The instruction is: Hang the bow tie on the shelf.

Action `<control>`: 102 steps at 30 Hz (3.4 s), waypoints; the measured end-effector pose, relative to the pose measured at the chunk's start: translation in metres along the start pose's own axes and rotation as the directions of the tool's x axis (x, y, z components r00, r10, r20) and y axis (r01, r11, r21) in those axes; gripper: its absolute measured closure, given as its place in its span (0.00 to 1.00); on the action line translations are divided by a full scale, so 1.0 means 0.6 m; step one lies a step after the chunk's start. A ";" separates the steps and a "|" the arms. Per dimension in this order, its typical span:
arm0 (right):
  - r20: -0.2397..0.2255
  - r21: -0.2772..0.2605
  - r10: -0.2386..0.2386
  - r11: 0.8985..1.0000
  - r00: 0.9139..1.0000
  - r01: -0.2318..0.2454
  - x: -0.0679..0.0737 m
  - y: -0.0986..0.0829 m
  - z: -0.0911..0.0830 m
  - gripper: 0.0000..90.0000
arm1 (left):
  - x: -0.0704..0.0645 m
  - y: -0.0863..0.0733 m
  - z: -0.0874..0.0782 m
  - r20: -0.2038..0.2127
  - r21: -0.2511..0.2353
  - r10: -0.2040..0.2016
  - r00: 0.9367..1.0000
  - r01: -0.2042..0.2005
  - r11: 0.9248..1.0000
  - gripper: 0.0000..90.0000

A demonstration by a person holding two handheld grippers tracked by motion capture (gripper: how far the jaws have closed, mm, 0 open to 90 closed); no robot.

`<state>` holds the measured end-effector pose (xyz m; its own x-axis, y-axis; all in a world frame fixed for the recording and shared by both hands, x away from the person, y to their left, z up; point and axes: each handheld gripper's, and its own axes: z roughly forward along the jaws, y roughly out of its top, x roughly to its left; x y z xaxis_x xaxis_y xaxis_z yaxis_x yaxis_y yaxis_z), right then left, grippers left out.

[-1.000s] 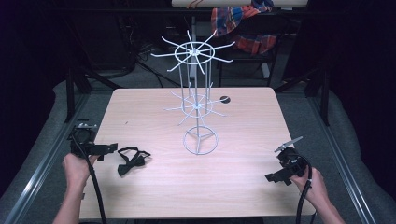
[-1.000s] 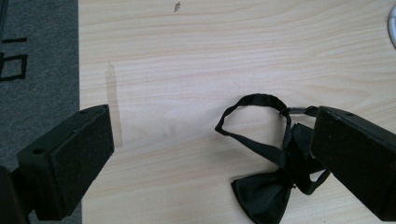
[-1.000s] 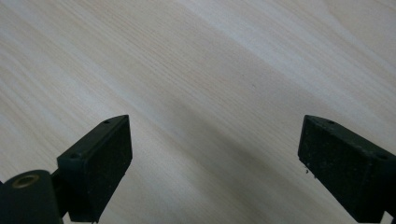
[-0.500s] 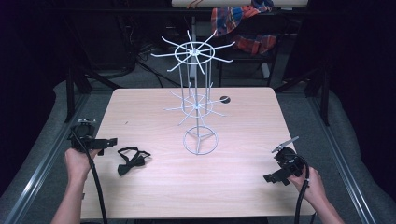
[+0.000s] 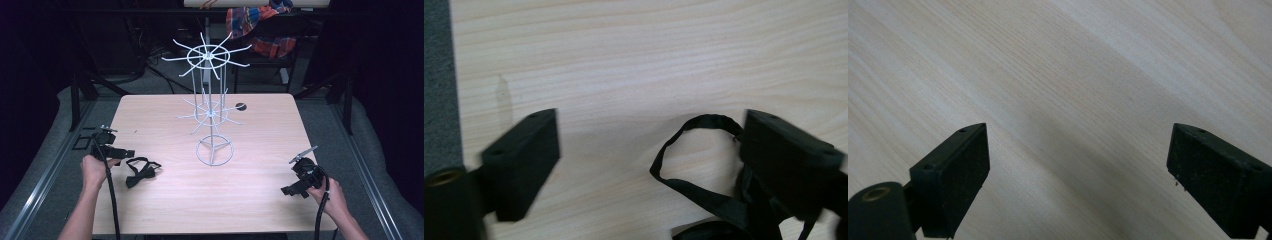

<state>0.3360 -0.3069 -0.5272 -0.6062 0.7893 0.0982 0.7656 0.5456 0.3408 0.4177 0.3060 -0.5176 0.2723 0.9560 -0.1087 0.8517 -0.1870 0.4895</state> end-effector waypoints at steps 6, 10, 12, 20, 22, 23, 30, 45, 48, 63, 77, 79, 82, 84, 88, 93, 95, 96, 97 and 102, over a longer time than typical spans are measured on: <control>0.003 0.007 -0.009 1.000 1.000 0.009 0.002 0.004 -0.001 0.11 | -0.012 0.010 0.027 0.037 0.059 0.065 0.997 -0.067 0.996 0.38; -0.006 0.003 -0.011 1.000 1.000 0.011 0.002 0.005 0.001 0.11 | -0.017 0.010 0.039 0.039 0.094 0.091 0.995 -0.094 0.991 0.47; -0.001 -0.002 -0.008 1.000 1.000 0.008 0.001 0.003 0.001 0.11 | -0.018 0.009 0.043 0.046 0.124 0.107 0.993 -0.112 0.986 0.52; -0.013 -0.030 0.014 0.999 1.000 -0.015 0.003 0.002 0.002 0.11 | -0.021 0.001 0.056 0.030 0.166 0.147 0.989 -0.150 0.975 0.73; -0.012 -0.005 -0.006 1.000 1.000 0.006 0.001 0.003 -0.001 0.11 | -0.023 -0.001 0.058 0.023 0.168 0.151 0.988 -0.152 0.974 0.78; -0.012 -0.004 -0.004 1.000 1.000 0.004 0.000 0.003 -0.001 0.11 | -0.023 -0.001 0.057 0.025 0.168 0.153 0.988 -0.155 0.973 0.81; -0.007 0.002 -0.008 1.000 1.000 0.008 -0.001 0.002 -0.004 0.11 | -0.027 -0.002 0.051 0.013 0.161 0.183 0.983 -0.182 0.970 0.95; -0.010 0.000 -0.007 1.000 1.000 0.007 -0.002 0.001 -0.004 0.11 | -0.045 0.004 0.007 -0.017 0.050 0.209 0.978 -0.208 0.977 0.96; -0.018 -0.006 0.000 1.000 1.000 0.000 -0.002 0.001 -0.004 0.11 | -0.048 0.003 0.000 -0.021 0.037 0.205 0.978 -0.205 0.978 0.96; -0.018 -0.013 0.000 1.000 1.000 0.000 -0.001 0.001 -0.004 0.11 | -0.075 0.001 -0.059 -0.049 -0.071 0.205 0.978 -0.208 0.976 0.97; -0.019 -0.013 -0.001 1.000 1.000 0.000 -0.002 0.001 -0.005 0.11 | -0.102 0.008 -0.091 -0.074 -0.134 0.255 0.964 -0.263 0.955 0.98; -0.018 -0.013 0.000 1.000 1.000 0.000 -0.002 0.001 -0.004 0.11 | -0.106 0.009 -0.093 -0.078 -0.136 0.263 0.962 -0.272 0.953 0.98; -0.019 -0.022 0.007 1.000 1.000 -0.007 -0.001 0.000 -0.003 0.11 | -0.112 0.010 -0.097 -0.080 -0.145 0.274 0.958 -0.283 0.948 0.98; -0.019 -0.021 0.006 1.000 1.000 -0.006 -0.001 0.000 -0.003 0.11 | -0.116 0.012 -0.099 -0.082 -0.151 0.277 0.957 -0.286 0.946 0.98; -0.018 -0.009 -0.003 1.000 1.000 0.003 -0.002 0.001 -0.004 0.11 | -0.123 0.015 -0.104 -0.081 -0.162 0.287 0.954 -0.297 0.941 0.98; -0.022 -0.003 -0.002 1.000 1.000 0.001 -0.002 0.001 -0.004 0.11 | -0.133 0.021 -0.108 -0.075 -0.175 0.302 0.950 -0.311 0.934 0.98; -0.021 -0.005 -0.002 1.000 1.000 0.002 -0.002 0.001 -0.004 0.11 | -0.138 0.023 -0.109 -0.072 -0.176 0.308 0.949 -0.316 0.932 0.98; -0.020 -0.005 -0.002 1.000 1.000 0.002 -0.002 0.001 -0.004 0.11 | -0.140 0.024 -0.108 -0.074 -0.180 0.307 0.949 -0.316 0.932 0.98; -0.020 -0.005 -0.003 1.000 1.000 0.002 -0.002 0.001 -0.004 0.11 | -0.142 0.025 -0.108 -0.068 -0.180 0.308 0.949 -0.315 0.932 0.98; -0.020 -0.008 -0.003 1.000 1.000 0.003 -0.003 0.001 -0.004 0.11 | -0.150 0.032 -0.110 -0.074 -0.190 0.313 0.947 -0.322 0.928 0.98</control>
<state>0.3369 -0.3084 -0.5251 -0.6127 0.7818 0.1158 0.7621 0.5458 0.3482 0.3798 0.2314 -0.4413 0.4915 0.8633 0.1145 0.6172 -0.4381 0.6536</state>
